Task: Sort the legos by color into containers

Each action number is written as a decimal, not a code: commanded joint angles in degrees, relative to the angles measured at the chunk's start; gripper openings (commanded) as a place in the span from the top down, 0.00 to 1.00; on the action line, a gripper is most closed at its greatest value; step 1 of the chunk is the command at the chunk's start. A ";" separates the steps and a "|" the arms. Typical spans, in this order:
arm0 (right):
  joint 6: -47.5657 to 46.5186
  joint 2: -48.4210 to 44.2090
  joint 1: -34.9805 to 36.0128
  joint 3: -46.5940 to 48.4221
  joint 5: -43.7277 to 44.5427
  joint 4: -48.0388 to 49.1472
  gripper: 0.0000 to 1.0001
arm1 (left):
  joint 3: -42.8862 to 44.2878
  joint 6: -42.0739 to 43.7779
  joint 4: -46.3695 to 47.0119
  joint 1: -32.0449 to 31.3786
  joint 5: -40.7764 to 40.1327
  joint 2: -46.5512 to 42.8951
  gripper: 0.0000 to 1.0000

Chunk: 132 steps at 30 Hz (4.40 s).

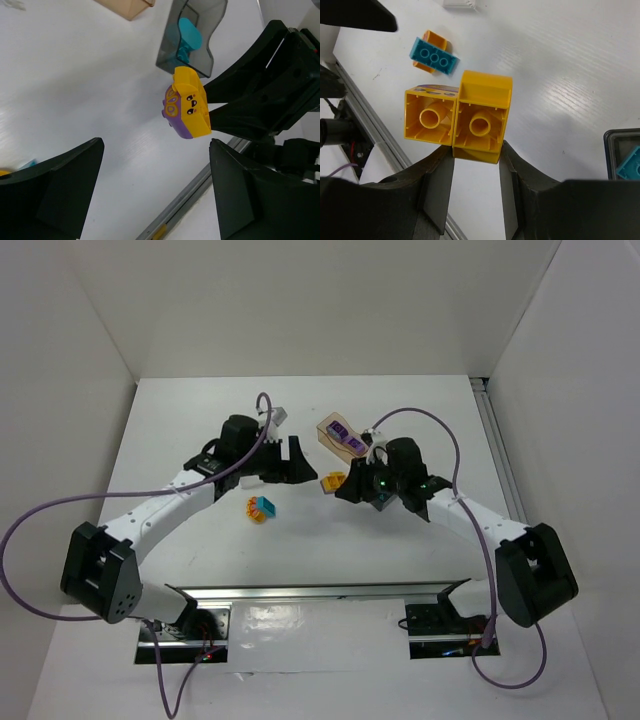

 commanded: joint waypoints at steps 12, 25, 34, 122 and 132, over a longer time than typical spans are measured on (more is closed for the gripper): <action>-1.65 -3.43 -0.34 2.52 2.59 -4.07 0.73 | -6.86 -28.17 24.71 -0.81 13.72 7.98 0.08; -1.65 -2.90 0.72 3.14 1.53 -3.54 0.73 | -8.96 -32.56 36.38 -2.56 16.09 15.27 0.19; -1.12 -2.37 0.72 3.67 1.53 -3.02 0.73 | -7.92 -31.87 35.17 -3.62 15.65 16.69 0.32; 5.29 -0.16 -1.91 14.14 27.90 -10.22 0.15 | 10.37 -3.21 -9.67 -6.69 -16.42 17.99 1.00; 6.43 -3.69 -3.15 8.76 26.06 -11.37 0.13 | 11.69 -0.39 -7.21 -7.93 -13.51 20.92 0.09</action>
